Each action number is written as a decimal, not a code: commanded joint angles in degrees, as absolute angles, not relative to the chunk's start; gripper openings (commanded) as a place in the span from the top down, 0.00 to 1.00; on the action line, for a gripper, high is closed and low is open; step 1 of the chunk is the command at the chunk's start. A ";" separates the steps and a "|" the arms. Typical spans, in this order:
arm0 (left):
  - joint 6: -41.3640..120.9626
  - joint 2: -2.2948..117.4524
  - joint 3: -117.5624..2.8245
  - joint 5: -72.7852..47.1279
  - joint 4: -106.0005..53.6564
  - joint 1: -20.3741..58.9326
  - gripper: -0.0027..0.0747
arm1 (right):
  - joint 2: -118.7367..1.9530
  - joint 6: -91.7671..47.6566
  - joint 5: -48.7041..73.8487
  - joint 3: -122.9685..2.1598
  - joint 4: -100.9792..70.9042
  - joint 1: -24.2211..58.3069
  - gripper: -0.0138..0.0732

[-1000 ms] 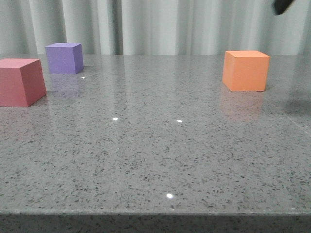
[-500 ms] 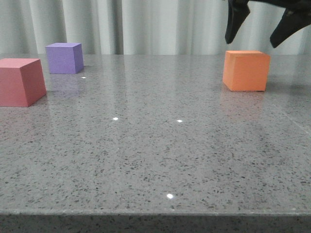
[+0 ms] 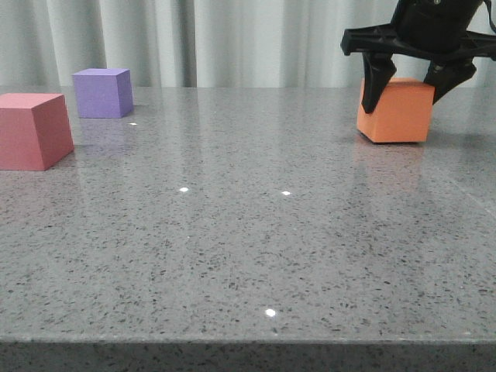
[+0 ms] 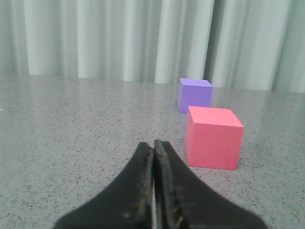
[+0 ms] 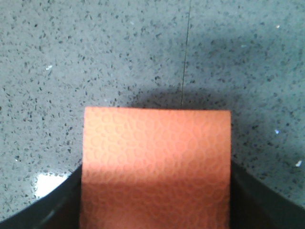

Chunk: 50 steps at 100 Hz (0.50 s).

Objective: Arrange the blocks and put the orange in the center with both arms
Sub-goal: 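Lower the right gripper over the orange cube and close on it, then carry the orange cube toward the middle and set it down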

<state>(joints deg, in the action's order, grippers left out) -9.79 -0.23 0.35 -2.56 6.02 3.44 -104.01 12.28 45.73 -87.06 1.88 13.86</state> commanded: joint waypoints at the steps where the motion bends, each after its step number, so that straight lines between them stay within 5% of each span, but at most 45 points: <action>1: -10.12 -2.11 2.76 2.07 5.95 3.78 0.99 | -101.18 12.34 45.29 -91.07 2.61 14.46 0.37; 50: -10.12 -2.11 2.76 2.07 5.95 3.78 0.99 | -107.74 32.06 47.01 -106.79 10.29 30.81 0.37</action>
<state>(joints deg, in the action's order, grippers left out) -9.79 -0.23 0.35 -2.56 6.02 3.44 -107.91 27.99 49.35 -101.80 6.50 28.49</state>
